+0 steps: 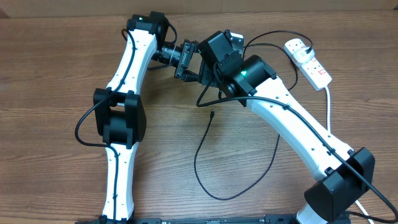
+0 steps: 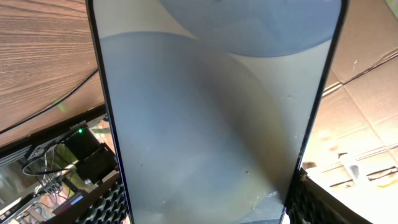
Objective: Plug charger to phone and switch on socket
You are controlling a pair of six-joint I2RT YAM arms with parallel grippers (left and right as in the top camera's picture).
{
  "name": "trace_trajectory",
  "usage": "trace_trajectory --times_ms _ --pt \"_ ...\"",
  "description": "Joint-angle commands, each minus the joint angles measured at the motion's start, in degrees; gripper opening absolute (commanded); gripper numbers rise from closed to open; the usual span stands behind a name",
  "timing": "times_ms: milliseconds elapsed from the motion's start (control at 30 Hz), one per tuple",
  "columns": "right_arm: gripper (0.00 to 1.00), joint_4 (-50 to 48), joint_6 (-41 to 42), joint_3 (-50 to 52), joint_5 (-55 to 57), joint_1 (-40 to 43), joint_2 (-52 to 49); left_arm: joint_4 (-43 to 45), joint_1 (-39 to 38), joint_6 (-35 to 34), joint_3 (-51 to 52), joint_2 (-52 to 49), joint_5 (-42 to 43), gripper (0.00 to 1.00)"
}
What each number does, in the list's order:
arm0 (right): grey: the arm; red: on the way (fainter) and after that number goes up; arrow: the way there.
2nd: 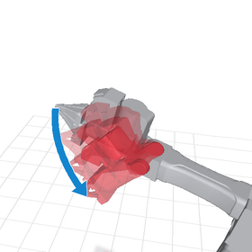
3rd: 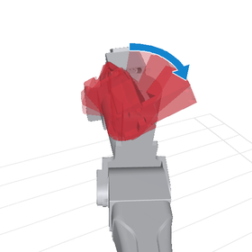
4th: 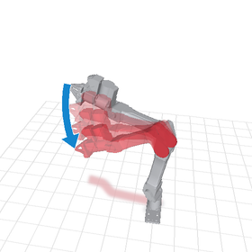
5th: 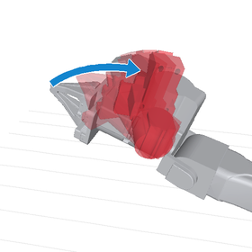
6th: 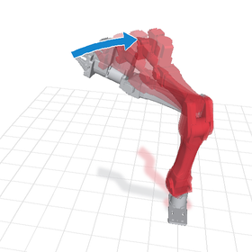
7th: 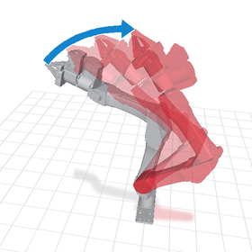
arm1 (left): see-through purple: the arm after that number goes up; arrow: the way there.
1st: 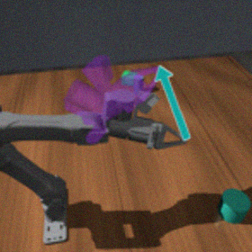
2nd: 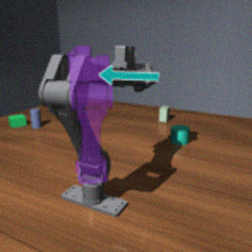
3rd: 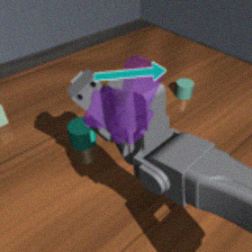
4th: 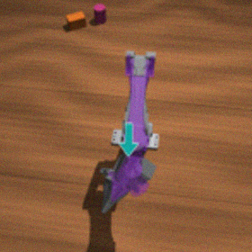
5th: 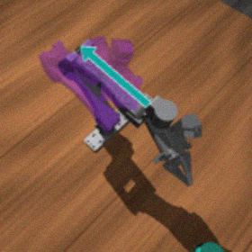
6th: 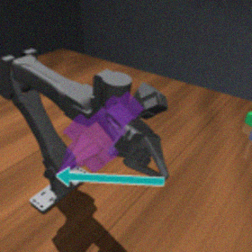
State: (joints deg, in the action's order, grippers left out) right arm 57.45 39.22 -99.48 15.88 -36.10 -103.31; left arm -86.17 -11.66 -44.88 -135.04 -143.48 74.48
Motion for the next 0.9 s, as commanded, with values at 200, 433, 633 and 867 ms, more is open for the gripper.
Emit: trace_trajectory --times_ms 200,433,633,867 --pt "0.59 -0.46 0.2 -0.98 2.71 -0.15 -0.09 1.2 -1.42 0.07 -1.51 0.35 1.11 0.54" --pt "0.52 -0.5 0.22 -0.98 3.87 -0.15 -0.35 1.16 -1.86 0.04 -1.51 0.35 1.22 0.54" --pt "0.49 -0.28 0.22 -0.98 4.66 -0.15 -0.44 1.14 -1.86 -0.13 -1.51 0.35 1.57 0.54" --pt "0.44 0.44 0.26 -0.96 4.63 -0.15 -0.44 1.16 -1.86 -0.11 -1.51 0.35 2.67 0.54"
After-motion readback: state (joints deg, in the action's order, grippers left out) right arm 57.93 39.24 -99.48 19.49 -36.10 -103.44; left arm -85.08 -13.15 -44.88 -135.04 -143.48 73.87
